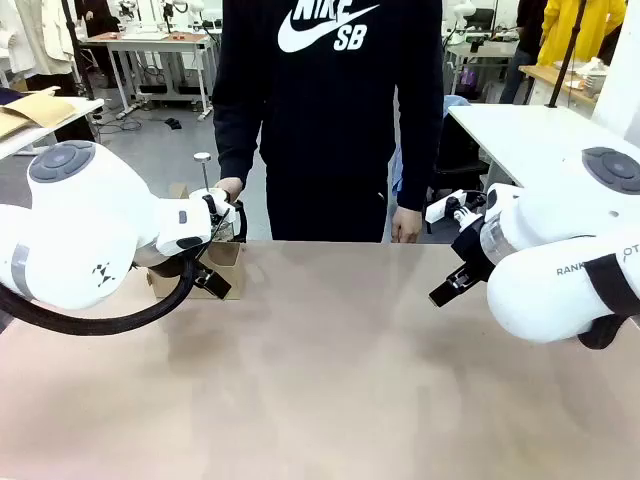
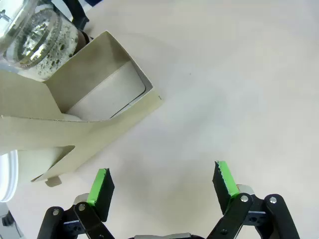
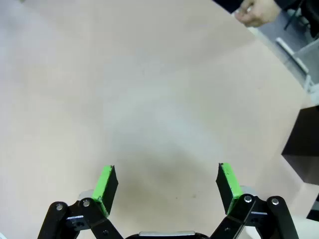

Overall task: Pour a drink into a cup and package it in a carrier.
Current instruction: Pick up the 600 ml Paper Cup and place it in the middle top area of the table.

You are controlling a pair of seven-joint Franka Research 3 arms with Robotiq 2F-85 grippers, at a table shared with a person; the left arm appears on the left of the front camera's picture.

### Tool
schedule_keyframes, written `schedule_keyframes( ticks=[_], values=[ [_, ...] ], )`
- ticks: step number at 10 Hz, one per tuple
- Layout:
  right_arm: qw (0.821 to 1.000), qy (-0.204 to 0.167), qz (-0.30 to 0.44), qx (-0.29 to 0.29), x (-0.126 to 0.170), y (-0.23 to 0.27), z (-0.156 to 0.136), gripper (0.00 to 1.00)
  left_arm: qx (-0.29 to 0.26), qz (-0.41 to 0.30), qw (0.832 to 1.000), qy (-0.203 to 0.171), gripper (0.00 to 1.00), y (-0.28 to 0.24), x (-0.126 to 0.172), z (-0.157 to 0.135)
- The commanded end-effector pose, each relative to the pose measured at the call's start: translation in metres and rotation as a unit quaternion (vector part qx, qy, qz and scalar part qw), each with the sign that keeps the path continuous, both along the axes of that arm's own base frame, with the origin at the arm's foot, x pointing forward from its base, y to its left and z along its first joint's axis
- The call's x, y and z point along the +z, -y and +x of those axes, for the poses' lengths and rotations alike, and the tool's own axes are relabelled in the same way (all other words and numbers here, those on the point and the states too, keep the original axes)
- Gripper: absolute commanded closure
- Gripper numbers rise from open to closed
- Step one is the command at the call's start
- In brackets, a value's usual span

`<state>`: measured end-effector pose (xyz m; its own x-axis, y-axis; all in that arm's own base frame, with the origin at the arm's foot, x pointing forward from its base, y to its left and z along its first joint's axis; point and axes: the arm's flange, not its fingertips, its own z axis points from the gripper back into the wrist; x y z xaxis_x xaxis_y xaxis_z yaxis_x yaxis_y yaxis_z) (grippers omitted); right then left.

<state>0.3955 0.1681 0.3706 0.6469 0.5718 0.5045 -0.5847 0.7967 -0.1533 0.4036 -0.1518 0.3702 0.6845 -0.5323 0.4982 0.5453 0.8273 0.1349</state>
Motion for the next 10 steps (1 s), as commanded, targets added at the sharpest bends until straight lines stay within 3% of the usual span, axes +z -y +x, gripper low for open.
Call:
schedule_keyframes(
  ticks=[1,10],
  values=[
    [1.0,0.0,0.0,0.0,0.0,0.0,0.0,0.0,0.0,0.0,1.0,0.0,0.0,0.0,0.0,0.0],
    [1.0,0.0,0.0,0.0,0.0,0.0,0.0,0.0,0.0,0.0,1.0,0.0,0.0,0.0,0.0,0.0]
  ],
)
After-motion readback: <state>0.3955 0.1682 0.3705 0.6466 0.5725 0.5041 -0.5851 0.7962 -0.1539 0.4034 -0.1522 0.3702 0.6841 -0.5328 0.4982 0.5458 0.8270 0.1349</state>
